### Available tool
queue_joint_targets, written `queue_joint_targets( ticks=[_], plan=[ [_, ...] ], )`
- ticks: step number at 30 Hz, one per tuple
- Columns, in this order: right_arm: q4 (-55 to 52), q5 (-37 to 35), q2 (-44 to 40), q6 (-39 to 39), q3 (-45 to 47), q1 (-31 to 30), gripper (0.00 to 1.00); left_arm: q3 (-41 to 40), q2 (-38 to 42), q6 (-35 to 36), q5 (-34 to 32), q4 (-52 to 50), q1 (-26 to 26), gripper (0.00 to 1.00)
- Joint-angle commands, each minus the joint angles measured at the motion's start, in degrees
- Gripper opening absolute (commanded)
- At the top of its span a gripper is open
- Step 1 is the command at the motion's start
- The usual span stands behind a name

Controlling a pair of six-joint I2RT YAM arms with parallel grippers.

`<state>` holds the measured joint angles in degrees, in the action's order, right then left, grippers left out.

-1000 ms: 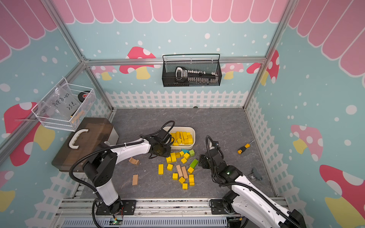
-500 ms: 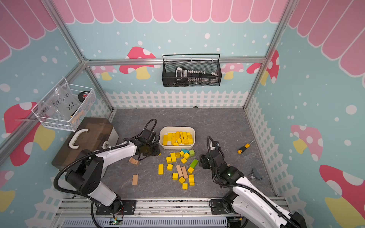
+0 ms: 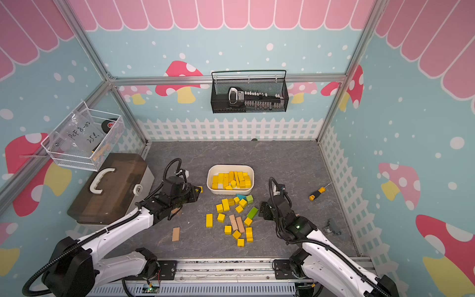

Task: Pick out the yellow building blocks
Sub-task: Pick up the building block from the center of the board, then place the building block in the storage box.

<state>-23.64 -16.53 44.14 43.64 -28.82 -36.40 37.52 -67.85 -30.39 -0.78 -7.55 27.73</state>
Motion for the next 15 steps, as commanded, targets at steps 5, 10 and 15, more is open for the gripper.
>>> queue_joint_targets(
  ticks=[5, 10, 15],
  plan=[
    [-0.6, -0.7, 0.2, 0.8, 0.6, 0.2, 0.91, 3.3, -6.9, 4.8, 5.5, 10.1, 0.5, 0.11],
    [-0.5, -0.7, 0.2, 0.8, 0.6, 0.2, 0.91, 6.4, -11.3, 6.0, 8.2, 8.9, 1.3, 0.13],
    [-0.5, -0.7, 0.3, 0.7, 0.5, 0.2, 0.91, 9.8, -14.5, 7.2, 6.8, 6.4, 3.2, 0.17]
  ],
)
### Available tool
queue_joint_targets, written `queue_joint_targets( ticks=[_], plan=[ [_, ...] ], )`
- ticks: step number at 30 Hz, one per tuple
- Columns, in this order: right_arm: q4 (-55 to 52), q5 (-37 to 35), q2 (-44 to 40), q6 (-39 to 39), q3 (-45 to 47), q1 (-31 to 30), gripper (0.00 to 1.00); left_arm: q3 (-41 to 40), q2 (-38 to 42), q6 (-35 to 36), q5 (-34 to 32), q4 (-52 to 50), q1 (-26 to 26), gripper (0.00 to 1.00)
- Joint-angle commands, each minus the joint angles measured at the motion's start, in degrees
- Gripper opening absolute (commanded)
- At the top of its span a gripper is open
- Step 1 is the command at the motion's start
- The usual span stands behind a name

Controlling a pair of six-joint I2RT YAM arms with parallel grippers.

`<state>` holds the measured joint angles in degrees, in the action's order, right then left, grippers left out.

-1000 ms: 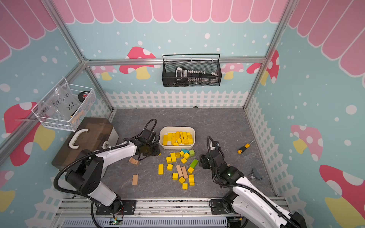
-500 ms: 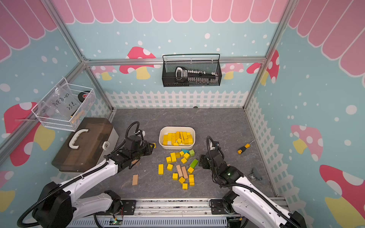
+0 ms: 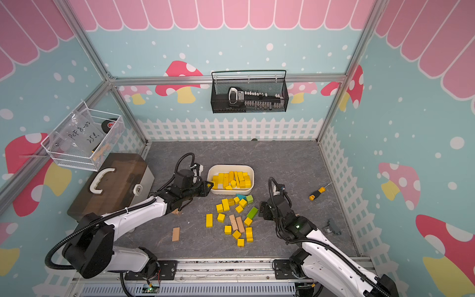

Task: Pick out the yellow building blocks
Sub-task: Place the building block in the storage box.

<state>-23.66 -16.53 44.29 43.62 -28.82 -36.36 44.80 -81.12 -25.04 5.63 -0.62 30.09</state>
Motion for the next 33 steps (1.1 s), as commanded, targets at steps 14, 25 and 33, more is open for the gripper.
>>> queue_joint_targets(
  ticks=[14, 25, 33],
  plan=[
    [-0.6, -0.8, -1.1, 0.9, 1.0, 0.2, 0.91, 7.8, -7.3, 2.5, -0.7, -3.1, 1.9, 0.30],
    [-0.6, -0.8, -1.7, 0.9, 1.3, 0.2, 0.91, 7.8, -7.2, 2.5, -0.9, -3.4, 2.0, 0.38],
    [-0.6, -0.8, -1.9, 0.8, 1.4, 0.2, 0.91, 7.8, -7.2, 2.5, -1.0, -3.3, 2.0, 0.44]
  ],
)
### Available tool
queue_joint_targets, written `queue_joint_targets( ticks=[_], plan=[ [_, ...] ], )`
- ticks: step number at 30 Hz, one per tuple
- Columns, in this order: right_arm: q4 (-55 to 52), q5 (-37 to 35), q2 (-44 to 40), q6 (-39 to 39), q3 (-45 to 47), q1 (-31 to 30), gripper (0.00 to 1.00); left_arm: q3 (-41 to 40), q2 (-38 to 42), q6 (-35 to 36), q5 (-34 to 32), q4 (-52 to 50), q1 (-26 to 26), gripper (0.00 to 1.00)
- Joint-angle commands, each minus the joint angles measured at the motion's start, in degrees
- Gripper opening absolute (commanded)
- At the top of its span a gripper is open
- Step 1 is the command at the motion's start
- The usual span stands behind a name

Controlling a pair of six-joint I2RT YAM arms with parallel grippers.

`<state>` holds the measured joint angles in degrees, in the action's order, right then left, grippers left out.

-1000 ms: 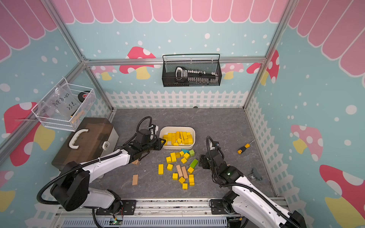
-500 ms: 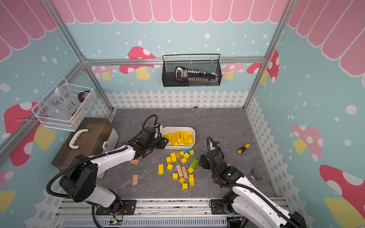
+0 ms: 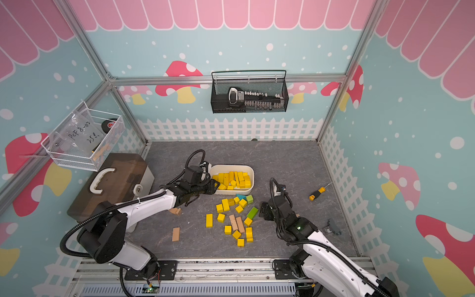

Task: Pick out the yellow building blocks
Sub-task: Place the building block in the storage box, then pick up the building block from the center of the board.

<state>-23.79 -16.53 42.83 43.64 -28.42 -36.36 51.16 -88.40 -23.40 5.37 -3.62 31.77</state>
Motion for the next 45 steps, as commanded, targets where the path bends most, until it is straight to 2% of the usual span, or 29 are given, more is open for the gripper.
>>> queue_joint_targets(
  ticks=[1, 13, 19, 24, 27, 35, 40, 45],
  plan=[
    [-0.4, -0.8, -0.5, 0.8, 1.0, 0.2, 0.91, 1.4, 0.1, 0.9, -0.8, -0.4, 0.3, 0.44],
    [-0.6, -0.6, -0.9, 0.8, 1.1, 0.3, 0.91, -1.4, 3.9, -0.2, -1.8, -1.1, 0.4, 0.44],
    [-0.7, -0.5, -1.4, 0.8, 1.4, 0.3, 0.92, -3.7, 7.1, -0.7, 1.9, -2.5, 0.8, 0.44],
    [-0.7, -0.5, -1.2, 0.8, 1.3, 0.3, 0.92, -3.9, 8.0, -3.0, 2.6, -8.2, 2.0, 0.44],
    [-0.6, -0.5, -1.1, 0.8, 1.2, 0.2, 0.92, -3.5, 6.7, -5.2, 3.2, -12.8, 2.6, 0.45],
    [-0.6, -0.3, -0.1, 0.7, 0.8, 0.2, 0.92, -1.6, -0.3, -7.4, 10.3, -17.6, 3.7, 0.47],
    [-0.6, -0.4, -0.3, 0.9, 0.9, 0.3, 0.92, 1.6, -5.6, -8.1, 10.1, -21.7, 4.2, 0.48],
    [-0.6, -0.4, -0.3, 0.9, 0.9, 0.3, 0.92, 3.2, -7.8, -8.1, 9.6, -22.6, 4.5, 0.48]
  ],
)
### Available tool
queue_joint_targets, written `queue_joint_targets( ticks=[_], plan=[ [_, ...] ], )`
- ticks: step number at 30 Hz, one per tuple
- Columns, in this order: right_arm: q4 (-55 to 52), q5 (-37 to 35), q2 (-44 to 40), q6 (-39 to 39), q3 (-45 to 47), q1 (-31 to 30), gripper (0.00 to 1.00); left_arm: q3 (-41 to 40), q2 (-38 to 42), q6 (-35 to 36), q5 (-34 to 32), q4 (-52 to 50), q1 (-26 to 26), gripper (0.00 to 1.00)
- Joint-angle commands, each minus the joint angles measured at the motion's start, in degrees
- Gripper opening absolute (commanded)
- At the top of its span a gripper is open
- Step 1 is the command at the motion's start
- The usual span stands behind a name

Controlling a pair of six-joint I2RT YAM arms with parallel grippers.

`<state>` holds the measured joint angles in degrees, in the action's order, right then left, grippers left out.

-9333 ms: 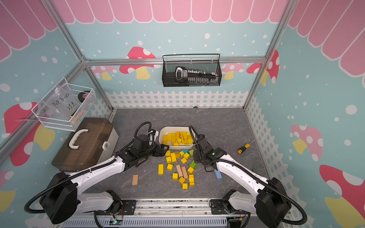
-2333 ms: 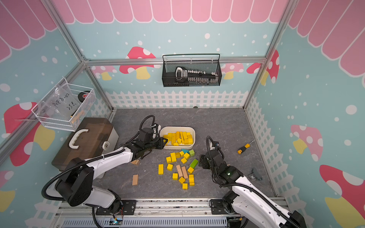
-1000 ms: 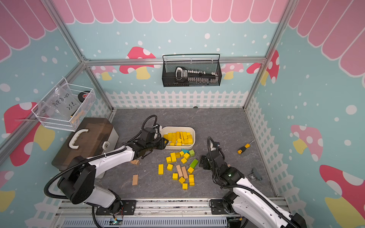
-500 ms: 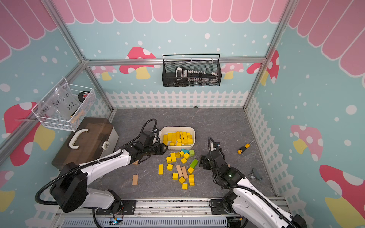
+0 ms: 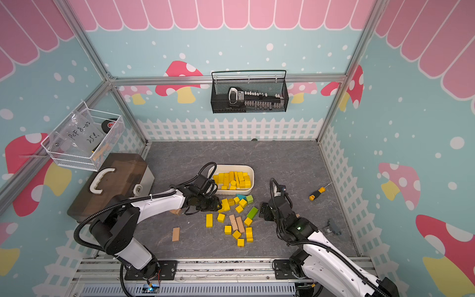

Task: Pick out the yellow building blocks
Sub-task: Pick up the building block from the center of the board.

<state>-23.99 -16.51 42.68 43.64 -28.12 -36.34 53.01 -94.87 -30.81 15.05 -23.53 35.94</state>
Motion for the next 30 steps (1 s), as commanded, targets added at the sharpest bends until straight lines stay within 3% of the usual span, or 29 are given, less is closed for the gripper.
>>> queue_joint_targets(
  ticks=[1, 8, 21, 30],
  plan=[
    [-0.5, -0.4, -0.1, 0.9, 0.6, 0.3, 0.92, 1.7, -1.8, -0.5, 0.1, -2.7, 0.4, 0.48],
    [-0.4, -0.3, -0.1, 0.7, 0.6, 0.4, 0.92, 4.5, -5.0, -0.3, 0.4, -3.0, 0.6, 0.48],
    [-0.2, 0.2, 0.1, 0.5, 0.6, 0.4, 0.92, 7.0, -6.0, -1.8, -8.4, -8.1, 0.7, 0.45],
    [-0.3, 0.2, -1.7, 0.7, 1.4, 0.6, 0.92, 4.0, -2.3, -2.7, -9.4, -7.7, -1.9, 0.45]
  ],
)
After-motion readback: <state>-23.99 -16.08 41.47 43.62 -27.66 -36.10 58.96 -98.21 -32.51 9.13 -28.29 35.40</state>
